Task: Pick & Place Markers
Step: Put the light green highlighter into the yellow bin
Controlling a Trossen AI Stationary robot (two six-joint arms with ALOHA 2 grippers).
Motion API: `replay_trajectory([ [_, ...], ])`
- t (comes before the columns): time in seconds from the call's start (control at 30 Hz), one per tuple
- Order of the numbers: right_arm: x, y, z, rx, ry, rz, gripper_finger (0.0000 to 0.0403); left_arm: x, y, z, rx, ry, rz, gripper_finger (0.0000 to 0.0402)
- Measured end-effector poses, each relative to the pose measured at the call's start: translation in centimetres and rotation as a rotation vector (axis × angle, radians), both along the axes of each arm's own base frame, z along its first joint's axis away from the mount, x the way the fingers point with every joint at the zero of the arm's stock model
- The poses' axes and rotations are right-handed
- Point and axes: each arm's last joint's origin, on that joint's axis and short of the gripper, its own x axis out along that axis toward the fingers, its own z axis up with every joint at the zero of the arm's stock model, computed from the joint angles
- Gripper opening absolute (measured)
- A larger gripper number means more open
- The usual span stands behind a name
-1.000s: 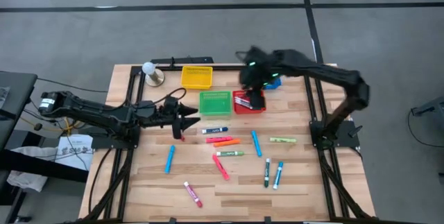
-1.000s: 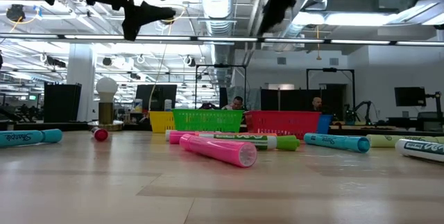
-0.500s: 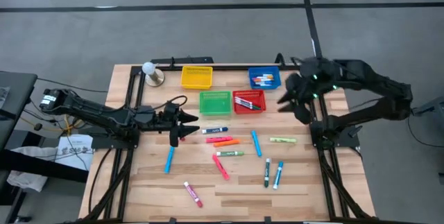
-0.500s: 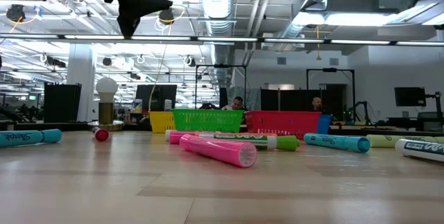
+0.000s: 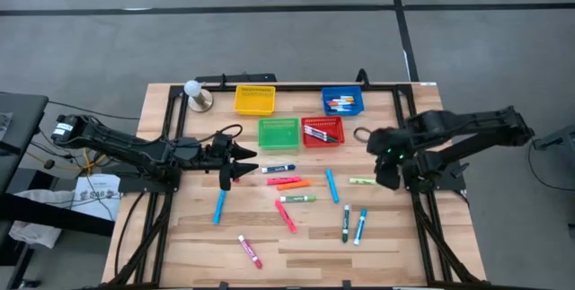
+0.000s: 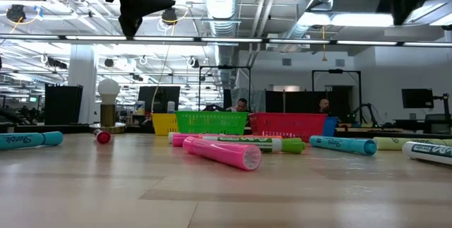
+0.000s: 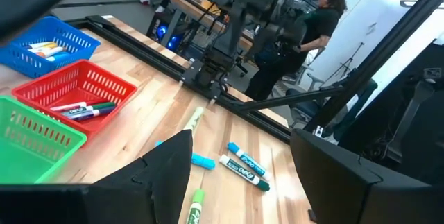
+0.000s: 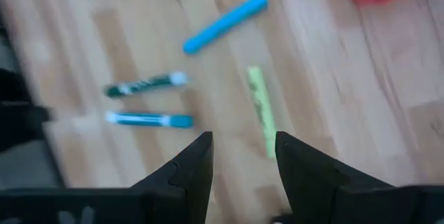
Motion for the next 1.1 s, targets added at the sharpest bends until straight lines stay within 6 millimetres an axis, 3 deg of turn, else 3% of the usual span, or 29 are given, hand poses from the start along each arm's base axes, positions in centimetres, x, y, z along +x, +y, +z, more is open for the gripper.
replay_trajectory([
  [0.2, 1.2, 0.2, -3.7, -0.075, 0.038, -0.003, 0.0148, 0.0, 0.0, 0.0, -0.026, -0.001, 0.002, 0.0243],
  [0.43, 1.6, 0.3, -6.6, -0.087, 0.068, -0.003, 0.0153, 0.0, 0.0, 0.0, -0.028, 0.0, 0.002, 0.0243],
  [0.87, 1.2, 0.2, -11.0, -0.118, 0.264, 0.021, 0.0226, 0.0, 0.0, -0.1, -0.024, 0.003, 0.002, 0.0243],
  [1.1, 1.0, 0.2, -13.4, -0.131, 0.384, 0.055, 0.0234, 0.0, 0.0, -0.1, -0.024, 0.003, 0.002, 0.0243],
])
